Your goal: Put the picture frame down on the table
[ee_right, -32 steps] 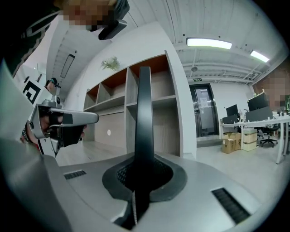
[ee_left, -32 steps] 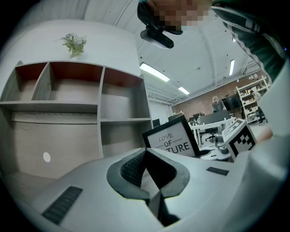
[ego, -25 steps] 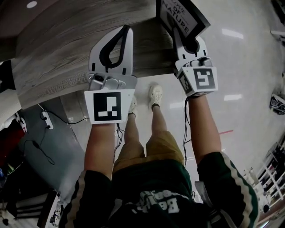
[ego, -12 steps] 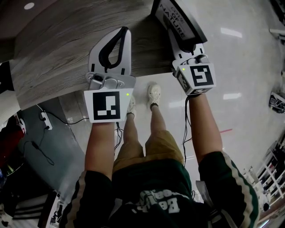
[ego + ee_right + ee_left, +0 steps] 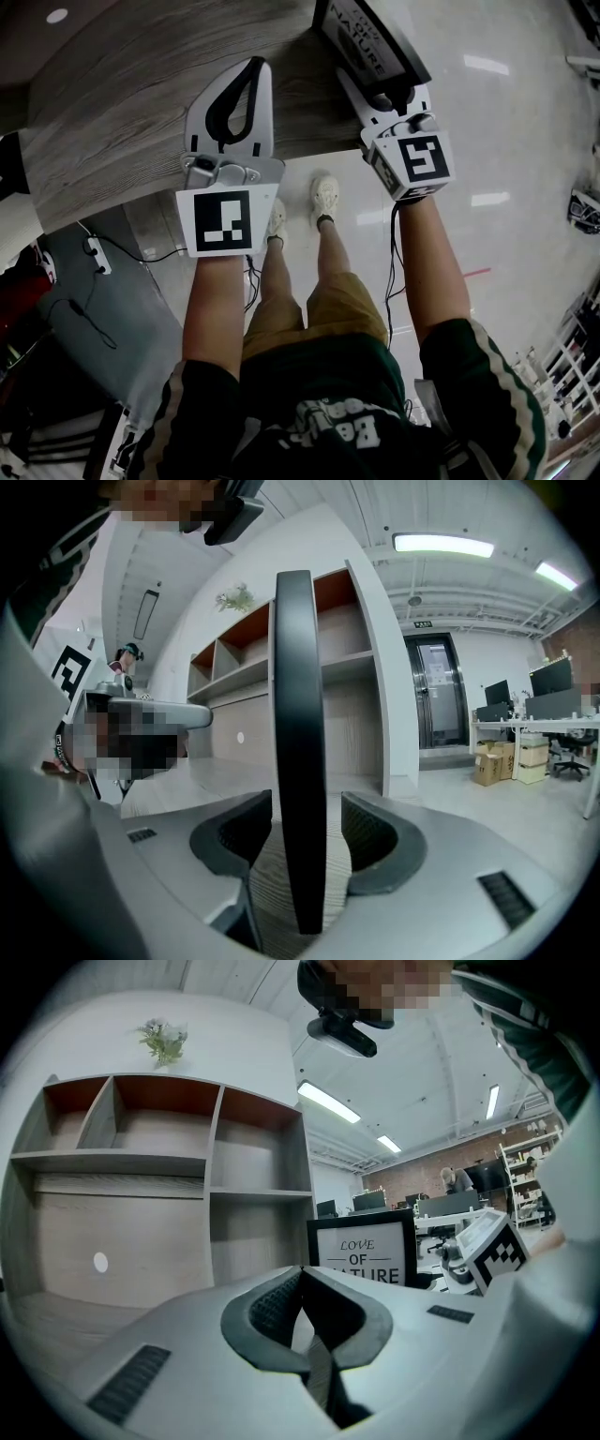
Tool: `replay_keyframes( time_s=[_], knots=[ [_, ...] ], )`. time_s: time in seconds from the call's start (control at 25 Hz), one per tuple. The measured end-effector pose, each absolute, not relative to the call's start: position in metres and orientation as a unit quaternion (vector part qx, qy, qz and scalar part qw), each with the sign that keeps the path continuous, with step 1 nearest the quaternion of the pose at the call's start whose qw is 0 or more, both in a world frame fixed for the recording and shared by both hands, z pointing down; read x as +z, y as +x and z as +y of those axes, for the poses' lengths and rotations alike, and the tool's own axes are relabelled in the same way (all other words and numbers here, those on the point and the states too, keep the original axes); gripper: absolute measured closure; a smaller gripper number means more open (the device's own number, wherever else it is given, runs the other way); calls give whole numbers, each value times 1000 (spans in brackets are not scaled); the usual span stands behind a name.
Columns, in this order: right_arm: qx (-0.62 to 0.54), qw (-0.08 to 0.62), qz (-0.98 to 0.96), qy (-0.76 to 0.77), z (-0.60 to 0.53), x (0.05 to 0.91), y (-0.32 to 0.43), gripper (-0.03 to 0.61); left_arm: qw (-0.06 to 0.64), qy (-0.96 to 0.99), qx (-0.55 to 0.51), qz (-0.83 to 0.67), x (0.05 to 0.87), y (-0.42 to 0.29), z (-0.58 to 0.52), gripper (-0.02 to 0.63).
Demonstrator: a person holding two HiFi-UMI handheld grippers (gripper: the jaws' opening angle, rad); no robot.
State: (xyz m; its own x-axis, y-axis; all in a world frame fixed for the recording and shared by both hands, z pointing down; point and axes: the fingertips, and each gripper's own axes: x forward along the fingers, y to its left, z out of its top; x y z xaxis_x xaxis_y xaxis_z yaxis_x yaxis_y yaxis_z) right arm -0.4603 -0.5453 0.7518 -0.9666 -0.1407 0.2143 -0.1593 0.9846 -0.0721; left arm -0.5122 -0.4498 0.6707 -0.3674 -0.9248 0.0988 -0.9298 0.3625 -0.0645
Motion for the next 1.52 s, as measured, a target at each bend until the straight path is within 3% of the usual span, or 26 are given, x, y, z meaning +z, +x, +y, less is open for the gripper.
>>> replay_keyframes(
  time_s=[0.48, 1.0, 1.28, 1.32, 1.36, 1.52],
  knots=[
    [38, 123, -988, 90, -543, 745, -418, 342, 32, 565, 63, -822, 658, -488, -446, 595],
    [44, 145, -979, 137, -530, 686, -335, 339, 42, 589, 59, -805, 603, -437, -427, 595],
    [4, 127, -983, 133, -478, 622, -329, 341, 36, 602, 56, -796, 559, -426, -396, 595],
    [-6, 123, -984, 125, -467, 613, -332, 366, 33, 608, 59, -791, 553, -423, -390, 595],
    [-11, 123, -985, 121, -456, 603, -335, 542, 30, 612, 65, -787, 545, -421, -382, 595],
    [-11, 121, -986, 114, -417, 555, -335, 545, 16, 618, 71, -782, 496, -410, -352, 595]
  ],
)
